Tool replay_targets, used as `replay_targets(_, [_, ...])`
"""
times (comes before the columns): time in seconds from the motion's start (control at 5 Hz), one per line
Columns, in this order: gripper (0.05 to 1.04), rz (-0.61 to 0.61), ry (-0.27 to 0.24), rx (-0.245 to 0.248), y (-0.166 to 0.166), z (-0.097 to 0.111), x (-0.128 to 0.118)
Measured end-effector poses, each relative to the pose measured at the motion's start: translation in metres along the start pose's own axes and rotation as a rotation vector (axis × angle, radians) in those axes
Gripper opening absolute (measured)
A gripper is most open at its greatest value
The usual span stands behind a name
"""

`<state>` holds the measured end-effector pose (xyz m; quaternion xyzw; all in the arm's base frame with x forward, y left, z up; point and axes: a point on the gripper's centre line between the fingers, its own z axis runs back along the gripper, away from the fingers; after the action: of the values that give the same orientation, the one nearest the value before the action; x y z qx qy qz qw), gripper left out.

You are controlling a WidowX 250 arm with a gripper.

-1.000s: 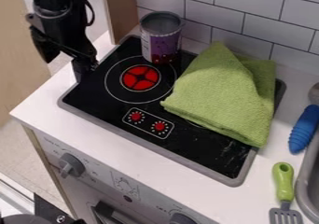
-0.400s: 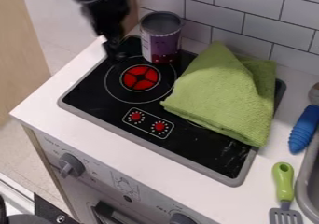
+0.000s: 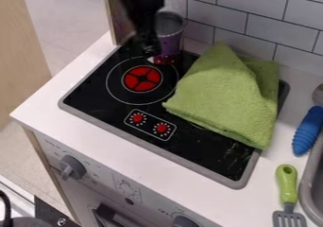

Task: Remove the can

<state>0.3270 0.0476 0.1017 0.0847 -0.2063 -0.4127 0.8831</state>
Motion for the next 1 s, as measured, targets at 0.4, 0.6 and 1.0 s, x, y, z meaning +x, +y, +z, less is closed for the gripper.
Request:
replay_targets(0.4, [0.995, -0.044, -0.054, 0.026, -0.004, -0.001, 0.043])
replay_targets(0.6, [0.995, -0.058, -0.039, 0.068, 0.0, -0.018, 0.052])
replay_targets(1.0, [0.995, -0.021, -0.023, 0.139, 0.027, -0.031, 0.053])
